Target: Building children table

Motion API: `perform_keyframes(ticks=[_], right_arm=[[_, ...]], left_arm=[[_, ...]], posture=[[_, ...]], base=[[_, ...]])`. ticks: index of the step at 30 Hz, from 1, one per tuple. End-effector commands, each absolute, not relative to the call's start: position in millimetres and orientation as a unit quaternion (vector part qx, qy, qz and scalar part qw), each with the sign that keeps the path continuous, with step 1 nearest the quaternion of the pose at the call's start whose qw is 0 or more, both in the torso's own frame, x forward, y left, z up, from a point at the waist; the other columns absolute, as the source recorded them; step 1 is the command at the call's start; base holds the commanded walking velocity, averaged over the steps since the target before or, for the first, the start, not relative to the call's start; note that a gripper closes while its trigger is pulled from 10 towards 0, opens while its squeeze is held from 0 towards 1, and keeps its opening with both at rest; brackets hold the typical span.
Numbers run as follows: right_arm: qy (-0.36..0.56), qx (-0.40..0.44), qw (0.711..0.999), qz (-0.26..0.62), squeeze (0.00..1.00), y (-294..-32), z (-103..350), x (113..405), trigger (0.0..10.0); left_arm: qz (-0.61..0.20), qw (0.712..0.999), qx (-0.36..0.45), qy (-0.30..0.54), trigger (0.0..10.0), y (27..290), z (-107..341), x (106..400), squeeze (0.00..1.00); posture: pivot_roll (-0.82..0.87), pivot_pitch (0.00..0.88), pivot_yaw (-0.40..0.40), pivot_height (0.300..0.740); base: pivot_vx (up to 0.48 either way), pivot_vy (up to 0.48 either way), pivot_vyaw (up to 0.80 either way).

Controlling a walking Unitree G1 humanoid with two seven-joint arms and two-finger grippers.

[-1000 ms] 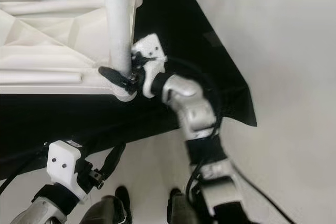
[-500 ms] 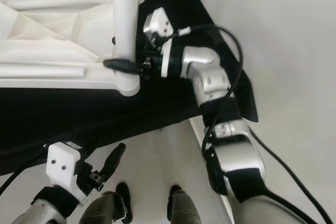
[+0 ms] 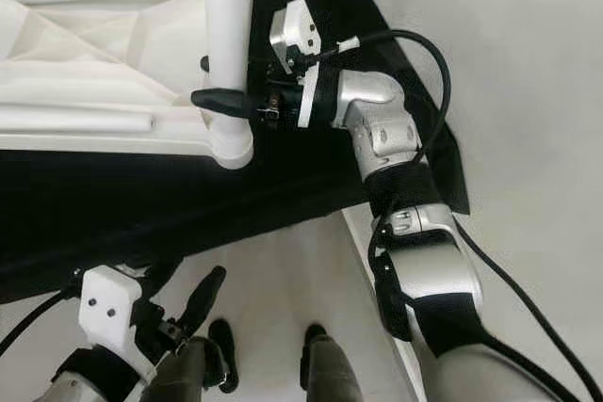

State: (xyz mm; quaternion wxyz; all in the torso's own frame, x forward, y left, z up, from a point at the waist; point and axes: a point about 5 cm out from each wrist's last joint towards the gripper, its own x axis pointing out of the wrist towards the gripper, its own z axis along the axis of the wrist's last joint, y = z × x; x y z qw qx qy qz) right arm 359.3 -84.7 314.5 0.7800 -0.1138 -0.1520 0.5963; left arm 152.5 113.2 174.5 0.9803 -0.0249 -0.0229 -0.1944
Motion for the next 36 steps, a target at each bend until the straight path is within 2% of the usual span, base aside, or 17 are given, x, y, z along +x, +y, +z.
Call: perform_keyframes(ticks=[1, 2, 3, 4, 5, 7, 18, 24, 30, 31, 32, 33, 34, 35, 36], right_arm=[[-0.044, -0.119, 0.882, 0.454, 0.0, -83.1, 267.5, 364.9, 0.0], [-0.044, -0.119, 0.882, 0.454, 0.0, -83.1, 267.5, 364.9, 0.0], [-0.02, -0.117, 0.914, 0.387, 0.0, -81.7, 252.0, 357.6, 0.0], [-0.02, -0.117, 0.914, 0.387, 0.0, -81.7, 252.0, 357.6, 0.0], [-0.006, -0.114, 0.935, 0.336, 0.0, -80.8, 239.6, 348.6, 0.0], [0.001, -0.106, 0.948, 0.299, 0.0, -77.7, 230.2, 340.1, 0.0], [-0.028, -0.105, 0.958, 0.264, 0.0, -51.6, 249.2, 345.1, 0.0], [-0.018, -0.092, 0.968, 0.235, 0.0, -38.8, 249.1, 330.8, 0.0], [-0.032, -0.078, 0.952, 0.293, 0.0, -30.1, 253.0, 327.3, 0.0], [-0.042, -0.064, 0.95, 0.303, 0.0, -29.3, 256.8, 327.5, 5.1], [-0.042, -0.064, 0.95, 0.303, 0.0, -29.3, 256.8, 327.5, 5.1], [-0.067, -0.033, 0.925, 0.373, 1.0, -27.1, 267.5, 326.9, 10.0], [-0.088, -0.014, 0.901, 0.425, 1.0, -27.0, 276.4, 325.6, 10.0], [-0.112, -0.009, 0.863, 0.492, 1.0, -29.4, 285.6, 322.9, 10.0], [-0.112, -0.009, 0.863, 0.492, 1.0, -29.4, 285.6, 322.9, 10.0]], left_arm=[[-0.196, 0.98, -0.023, -0.006, 10.0, 112.6, 171.7, 147.1, 0.0], [-0.196, 0.98, -0.023, -0.006, 10.0, 112.6, 171.7, 147.1, 0.0], [-0.196, 0.98, -0.024, -0.007, 10.0, 112.8, 172.1, 147.3, 0.0], [-0.196, 0.98, -0.024, -0.007, 10.0, 112.8, 172.1, 147.3, 0.0], [-0.196, 0.98, -0.025, -0.007, 10.0, 113.0, 172.6, 147.7, 0.0], [-0.197, 0.98, -0.024, -0.007, 10.0, 113.3, 172.7, 148.7, 0.0], [-0.195, 0.98, -0.021, -0.013, 10.0, 113.4, 172.8, 154.0, 0.0], [-0.19, 0.981, -0.016, -0.017, 10.0, 113.8, 173.6, 156.7, 0.0], [-0.191, 0.981, -0.017, -0.017, 10.0, 113.8, 173.8, 157.5, 0.0], [-0.191, 0.981, -0.017, -0.017, 10.0, 113.7, 173.9, 157.8, 0.0], [-0.191, 0.981, -0.017, -0.017, 10.0, 113.7, 173.9, 157.8, 0.0], [-0.192, 0.981, -0.018, -0.017, 10.0, 113.2, 174.1, 158.2, 0.0], [-0.193, 0.981, -0.018, -0.018, 10.0, 112.8, 174.2, 158.5, 0.0], [-0.193, 0.981, -0.019, -0.018, 10.0, 112.3, 174.5, 158.6, 0.0], [-0.193, 0.981, -0.019, -0.018, 10.0, 112.3, 174.5, 158.6, 0.0]], posture=[[0.01, 0.439, -0.037, 0.74], [0.01, 0.439, -0.037, 0.74], [0.01, 0.444, -0.035, 0.74], [0.01, 0.444, -0.035, 0.74], [0.01, 0.448, -0.027, 0.74], [0.0, 0.445, -0.022, 0.74], [0.0, 0.429, -0.039, 0.74], [0.0, 0.425, -0.038, 0.74], [-0.01, 0.424, -0.036, 0.74], [-0.01, 0.423, -0.036, 0.74], [-0.01, 0.423, -0.036, 0.74], [-0.01, 0.424, -0.038, 0.74], [-0.01, 0.424, -0.038, 0.74], [-0.01, 0.426, -0.041, 0.74], [-0.01, 0.426, -0.041, 0.74]], base=[[0.0, 0.0, 0.0], [0.0, 0.0, 0.0], [0.0, 0.0, 0.0], [0.0, 0.0, 0.0], [0.0, 0.0, 0.0], [0.0, 0.0, 0.0], [0.0, 0.0, 0.0], [0.0, 0.0, 0.0], [0.0, 0.0, 0.0], [0.0, 0.0, 0.0], [0.0, 0.0, 0.0], [0.0, 0.0, 0.0], [0.0, 0.0, 0.0], [0.0, 0.0, 0.0], [0.0, 0.0, 0.0]])
